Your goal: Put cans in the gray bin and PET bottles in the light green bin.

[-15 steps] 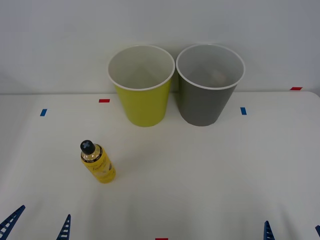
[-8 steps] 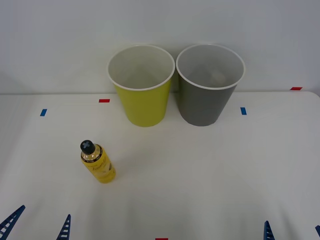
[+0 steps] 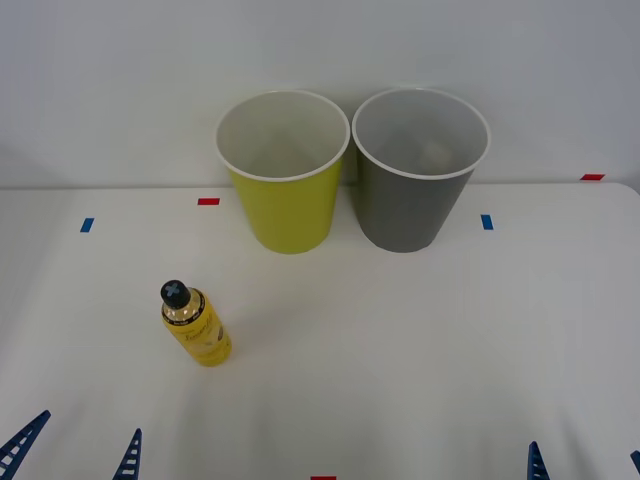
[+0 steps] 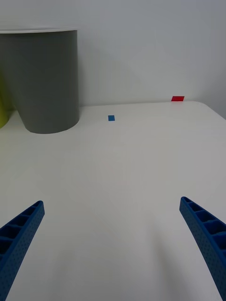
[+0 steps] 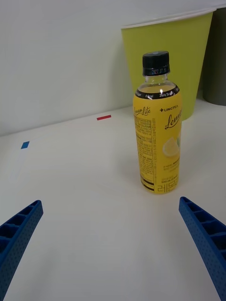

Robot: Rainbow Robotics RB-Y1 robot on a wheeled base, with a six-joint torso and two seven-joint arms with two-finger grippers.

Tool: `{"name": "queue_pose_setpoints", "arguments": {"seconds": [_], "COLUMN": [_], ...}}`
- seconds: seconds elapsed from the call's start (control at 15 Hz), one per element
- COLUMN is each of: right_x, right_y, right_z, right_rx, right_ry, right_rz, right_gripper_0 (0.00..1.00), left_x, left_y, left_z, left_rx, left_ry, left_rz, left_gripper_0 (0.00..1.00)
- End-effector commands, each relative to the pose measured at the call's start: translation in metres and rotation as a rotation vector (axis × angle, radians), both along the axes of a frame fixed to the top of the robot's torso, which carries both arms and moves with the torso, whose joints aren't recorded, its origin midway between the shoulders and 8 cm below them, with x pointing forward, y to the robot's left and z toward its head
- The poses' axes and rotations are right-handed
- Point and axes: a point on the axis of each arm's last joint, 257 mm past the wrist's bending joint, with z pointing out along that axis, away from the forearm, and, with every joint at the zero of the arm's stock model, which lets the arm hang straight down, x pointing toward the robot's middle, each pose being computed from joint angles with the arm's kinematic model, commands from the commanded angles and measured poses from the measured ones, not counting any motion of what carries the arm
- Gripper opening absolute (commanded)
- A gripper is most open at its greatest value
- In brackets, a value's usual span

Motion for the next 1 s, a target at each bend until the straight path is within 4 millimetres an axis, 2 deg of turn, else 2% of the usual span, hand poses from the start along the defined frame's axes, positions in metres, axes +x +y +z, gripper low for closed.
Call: {"name": "queue_pose_setpoints", "arguments": {"seconds": [0.07, 1.0], "right_x": [0.0, 0.0], "right_y": [0.0, 0.0], "right_z": [0.0, 0.0], "right_rx": [0.0, 0.0], "right_ry": [0.0, 0.0], "right_rz": [0.0, 0.0], "right_gripper_0": [1.0, 1.0], "left_x": [0.0, 0.0], "left_y": [0.0, 0.0], "left_z": [0.0, 0.0], "left_rx": [0.0, 0.0], "left_ry": [0.0, 0.0], "left_rz": [0.0, 0.0], "left_gripper_0": [1.0, 1.0]}}
